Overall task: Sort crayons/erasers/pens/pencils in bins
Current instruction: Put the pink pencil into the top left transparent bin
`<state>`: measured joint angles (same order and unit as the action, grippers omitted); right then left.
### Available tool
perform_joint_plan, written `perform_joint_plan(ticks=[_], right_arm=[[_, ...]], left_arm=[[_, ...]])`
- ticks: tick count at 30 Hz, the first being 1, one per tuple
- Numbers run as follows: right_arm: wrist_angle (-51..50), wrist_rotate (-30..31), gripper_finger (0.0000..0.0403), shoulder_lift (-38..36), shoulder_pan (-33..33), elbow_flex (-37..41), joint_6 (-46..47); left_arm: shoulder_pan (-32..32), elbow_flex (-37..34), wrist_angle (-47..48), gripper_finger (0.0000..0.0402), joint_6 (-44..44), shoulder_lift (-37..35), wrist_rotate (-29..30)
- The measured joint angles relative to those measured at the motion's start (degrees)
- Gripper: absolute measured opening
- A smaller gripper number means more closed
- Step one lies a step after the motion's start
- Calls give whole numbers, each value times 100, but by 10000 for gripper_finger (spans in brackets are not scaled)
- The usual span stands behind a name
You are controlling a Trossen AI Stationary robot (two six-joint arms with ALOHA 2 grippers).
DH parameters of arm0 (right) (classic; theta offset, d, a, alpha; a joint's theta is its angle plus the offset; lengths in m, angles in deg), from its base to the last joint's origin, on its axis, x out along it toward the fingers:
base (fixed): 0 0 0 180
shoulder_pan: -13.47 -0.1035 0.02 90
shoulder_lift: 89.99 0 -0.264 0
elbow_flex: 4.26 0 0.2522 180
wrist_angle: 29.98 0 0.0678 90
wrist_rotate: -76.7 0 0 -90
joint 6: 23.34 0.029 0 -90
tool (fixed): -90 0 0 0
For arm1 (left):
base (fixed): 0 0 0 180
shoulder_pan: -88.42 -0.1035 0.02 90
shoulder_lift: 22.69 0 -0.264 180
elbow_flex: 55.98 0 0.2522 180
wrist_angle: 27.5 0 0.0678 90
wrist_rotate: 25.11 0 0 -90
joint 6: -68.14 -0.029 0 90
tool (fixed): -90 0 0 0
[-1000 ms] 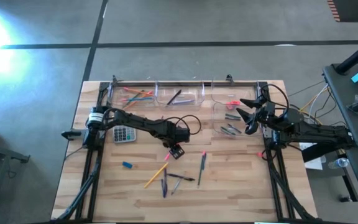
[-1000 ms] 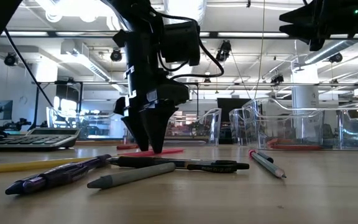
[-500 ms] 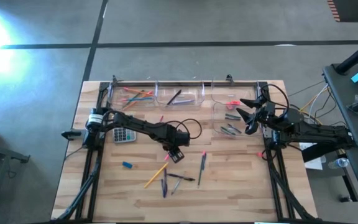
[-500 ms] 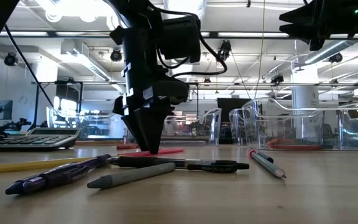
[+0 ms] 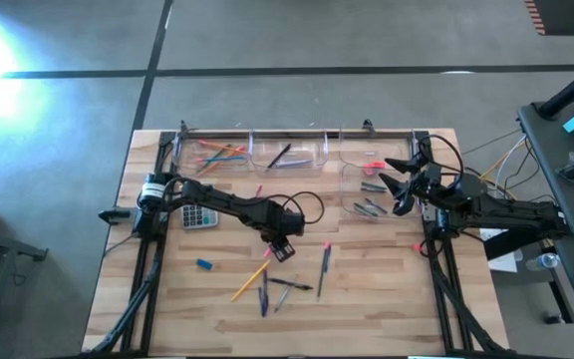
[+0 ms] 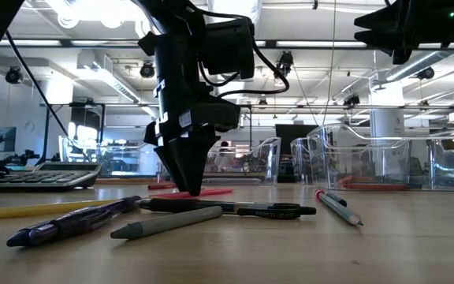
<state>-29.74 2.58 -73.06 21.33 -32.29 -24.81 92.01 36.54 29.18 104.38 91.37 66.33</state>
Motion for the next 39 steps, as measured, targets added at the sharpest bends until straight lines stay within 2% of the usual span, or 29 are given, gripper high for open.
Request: perform_joint_plan(ticks=[10,19,22,26,33,39], right_arm=[[-34,0,219,0,1,0,37],[-42,0,219,0,0,0,37],[-41,0,219,0,2,0,37],[-42,0,219,0,0,0,42],[-44,0,219,0,0,0,42],[-44,0,219,0,0,0,42]], left_arm=[[0,42,258,134,-516,543,67],[-26,136,523,134,-924,371,60],[-28,213,575,132,-1349,323,67],[-28,225,568,106,-2019,308,65],[-37,207,615,17,-2317,301,46],[-37,192,639,6,-2511,238,63]])
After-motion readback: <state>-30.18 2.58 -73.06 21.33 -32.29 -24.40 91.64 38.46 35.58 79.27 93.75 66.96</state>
